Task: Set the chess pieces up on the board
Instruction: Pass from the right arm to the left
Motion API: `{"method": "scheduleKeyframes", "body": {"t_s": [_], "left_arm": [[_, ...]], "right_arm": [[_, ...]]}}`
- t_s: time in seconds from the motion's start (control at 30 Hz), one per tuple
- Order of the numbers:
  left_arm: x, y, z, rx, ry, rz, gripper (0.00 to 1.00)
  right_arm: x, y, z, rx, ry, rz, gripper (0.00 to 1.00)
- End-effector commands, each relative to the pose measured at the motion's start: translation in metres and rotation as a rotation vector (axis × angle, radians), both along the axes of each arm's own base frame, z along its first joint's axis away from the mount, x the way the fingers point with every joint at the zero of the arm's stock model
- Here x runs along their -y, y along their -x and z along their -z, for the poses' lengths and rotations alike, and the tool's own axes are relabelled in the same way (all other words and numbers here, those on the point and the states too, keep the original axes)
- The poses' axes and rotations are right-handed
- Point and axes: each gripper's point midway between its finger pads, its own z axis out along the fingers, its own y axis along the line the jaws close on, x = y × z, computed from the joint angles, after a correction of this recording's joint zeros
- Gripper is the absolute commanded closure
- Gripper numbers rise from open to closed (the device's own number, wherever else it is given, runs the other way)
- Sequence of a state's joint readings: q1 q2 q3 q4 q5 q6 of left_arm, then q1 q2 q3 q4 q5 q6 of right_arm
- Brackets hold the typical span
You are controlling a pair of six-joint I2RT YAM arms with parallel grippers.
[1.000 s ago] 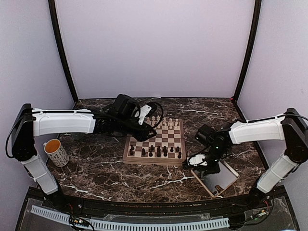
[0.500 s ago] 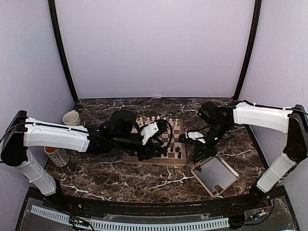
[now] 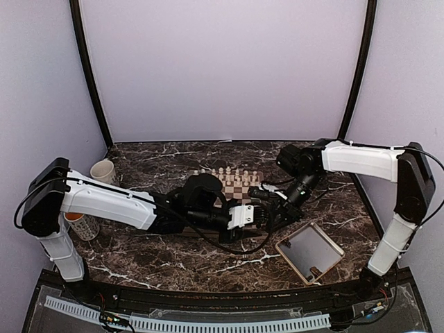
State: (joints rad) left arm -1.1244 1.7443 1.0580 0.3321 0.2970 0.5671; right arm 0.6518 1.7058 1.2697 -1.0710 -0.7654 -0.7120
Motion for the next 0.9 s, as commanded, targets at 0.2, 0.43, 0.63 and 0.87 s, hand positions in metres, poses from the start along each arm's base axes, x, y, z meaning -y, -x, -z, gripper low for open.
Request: {"method": "scheduleKeyframes", "body": {"t_s": [0.2, 0.43, 0.63, 0.87], "left_arm": [[0.024, -0.007, -0.002, 0.171, -0.022, 0.002, 0.6], [0.026, -0.011, 0.006, 0.187, -0.068, -0.013, 0.67], [0.024, -0.017, 0.01, 0.199, -0.09, -0.046, 0.72], [0.023, -0.023, 0.012, 0.191, -0.097, -0.087, 0.71]], "right_arm": [[-0.006, 0.004, -0.009, -0.07, -0.037, -0.003, 0.86], [-0.006, 0.007, -0.008, -0.089, -0.038, -0.007, 0.85], [-0.006, 0.009, -0.01, -0.104, -0.049, -0.01, 0.85], [-0.006, 0.009, -0.011, -0.113, -0.051, -0.008, 0.85]]}}
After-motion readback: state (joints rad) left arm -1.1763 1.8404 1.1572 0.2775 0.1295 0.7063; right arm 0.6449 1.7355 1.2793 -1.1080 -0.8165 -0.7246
